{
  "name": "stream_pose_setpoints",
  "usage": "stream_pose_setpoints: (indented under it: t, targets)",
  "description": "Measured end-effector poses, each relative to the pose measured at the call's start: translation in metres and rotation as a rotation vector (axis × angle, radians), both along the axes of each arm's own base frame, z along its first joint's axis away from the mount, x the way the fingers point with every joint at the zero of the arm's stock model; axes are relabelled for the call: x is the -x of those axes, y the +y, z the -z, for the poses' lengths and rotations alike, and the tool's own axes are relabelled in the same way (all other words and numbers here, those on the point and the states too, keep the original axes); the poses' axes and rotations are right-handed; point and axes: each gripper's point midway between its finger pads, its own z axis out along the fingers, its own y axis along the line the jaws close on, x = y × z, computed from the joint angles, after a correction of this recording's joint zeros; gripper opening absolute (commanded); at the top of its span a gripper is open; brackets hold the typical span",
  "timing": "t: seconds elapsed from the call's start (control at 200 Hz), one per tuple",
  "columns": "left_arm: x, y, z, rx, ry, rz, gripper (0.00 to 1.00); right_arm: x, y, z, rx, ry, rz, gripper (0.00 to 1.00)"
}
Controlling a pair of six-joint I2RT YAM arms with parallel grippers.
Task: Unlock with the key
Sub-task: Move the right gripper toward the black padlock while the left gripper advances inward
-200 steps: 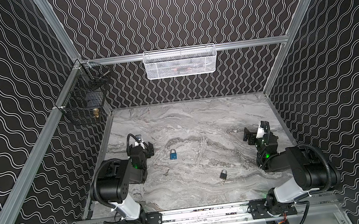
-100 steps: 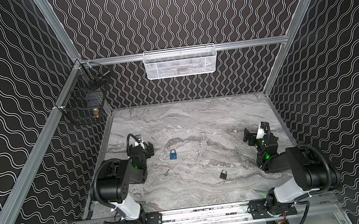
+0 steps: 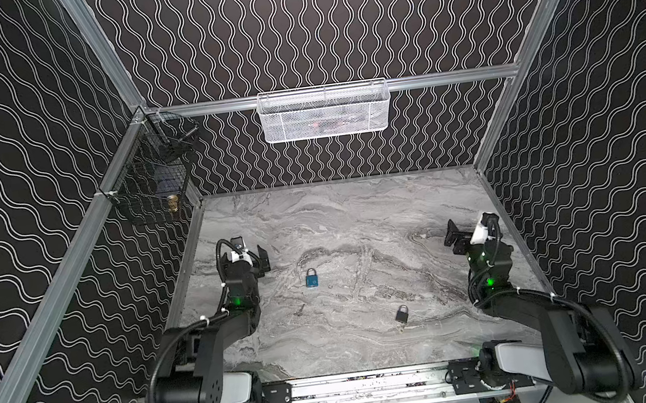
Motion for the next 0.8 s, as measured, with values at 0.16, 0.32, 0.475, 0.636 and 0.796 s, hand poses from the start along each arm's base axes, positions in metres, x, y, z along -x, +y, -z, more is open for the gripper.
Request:
stream_pose_setpoints:
  t: [0.16,0.32,0.475,0.636,0.796]
  targets:
    - [0.013,0.016,-0.019,0.076,0.031,-0.112,0.99,-0.014,0.000,-0.019,-0.092,0.061,0.010,0.99]
    - [0.024,0.016,-0.032,0.208,0.048,-0.152,0.99,-0.015,0.001,-0.010,-0.234,0.188,0.036,0.99]
    - [0.038,0.013,-0.014,0.335,0.104,-0.177,0.99,-0.005,0.003,0.014,-0.364,0.300,0.069,0.99]
    - [0.044,0.000,-0.019,0.442,0.122,-0.130,0.99,0.011,0.004,0.022,-0.445,0.339,0.096,0.99]
    - [0.046,-0.020,-0.028,0.524,0.139,-0.032,0.99,0.016,0.017,0.026,-0.474,0.406,0.045,0.99]
